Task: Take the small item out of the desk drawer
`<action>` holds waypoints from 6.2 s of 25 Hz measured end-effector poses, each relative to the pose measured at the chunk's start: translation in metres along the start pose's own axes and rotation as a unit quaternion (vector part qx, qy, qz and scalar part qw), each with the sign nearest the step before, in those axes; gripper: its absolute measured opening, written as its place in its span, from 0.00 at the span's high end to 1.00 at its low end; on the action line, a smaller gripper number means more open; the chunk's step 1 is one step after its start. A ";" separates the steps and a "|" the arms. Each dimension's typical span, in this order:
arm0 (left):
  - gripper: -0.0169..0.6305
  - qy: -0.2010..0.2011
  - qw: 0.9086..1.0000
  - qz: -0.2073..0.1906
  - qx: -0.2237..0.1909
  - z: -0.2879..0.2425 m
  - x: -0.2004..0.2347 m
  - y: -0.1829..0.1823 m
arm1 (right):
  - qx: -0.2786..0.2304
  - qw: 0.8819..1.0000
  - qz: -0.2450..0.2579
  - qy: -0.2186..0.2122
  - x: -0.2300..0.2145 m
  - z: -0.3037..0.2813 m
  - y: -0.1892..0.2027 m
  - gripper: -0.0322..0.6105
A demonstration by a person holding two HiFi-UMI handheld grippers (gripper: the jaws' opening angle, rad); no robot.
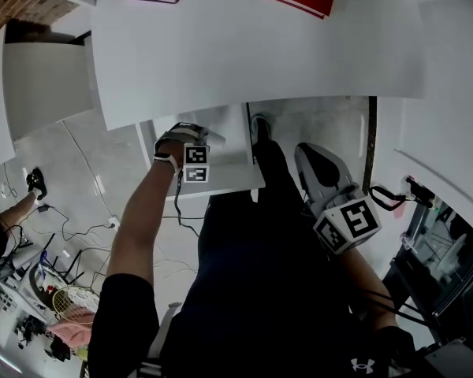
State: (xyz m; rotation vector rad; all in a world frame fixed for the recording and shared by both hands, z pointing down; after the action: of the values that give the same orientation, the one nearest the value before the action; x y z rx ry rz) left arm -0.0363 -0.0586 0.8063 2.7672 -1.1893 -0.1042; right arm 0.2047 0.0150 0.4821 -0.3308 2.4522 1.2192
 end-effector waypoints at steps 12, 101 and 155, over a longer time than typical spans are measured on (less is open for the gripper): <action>0.75 0.012 0.999 0.051 -0.005 -0.009 -0.001 -0.006 | 0.016 1.000 0.002 -0.011 0.003 -0.005 0.007 0.95; 0.78 -0.507 0.582 0.546 -0.326 0.482 0.004 0.022 | -0.116 0.956 0.192 -0.187 0.100 -0.028 -0.152 0.95; 0.97 -0.588 0.524 0.503 -0.356 0.528 -0.049 -0.020 | -0.239 0.889 0.278 -0.274 0.193 0.042 -0.183 0.95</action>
State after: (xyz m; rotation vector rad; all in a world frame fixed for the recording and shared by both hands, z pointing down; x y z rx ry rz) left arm -0.1158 -0.0566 0.2815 0.6885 -1.9962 -1.9147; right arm 0.1090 -0.0684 0.2449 0.5728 1.7675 1.8414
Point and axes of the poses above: the fingertips, and each gripper's own axes: z backward along the fingers, x to its left, y out of its underside, the point moved 8 cm from there along z, backward along the fingers, and after that the axes turned 3 degrees about -z, right-handed, at the moved point
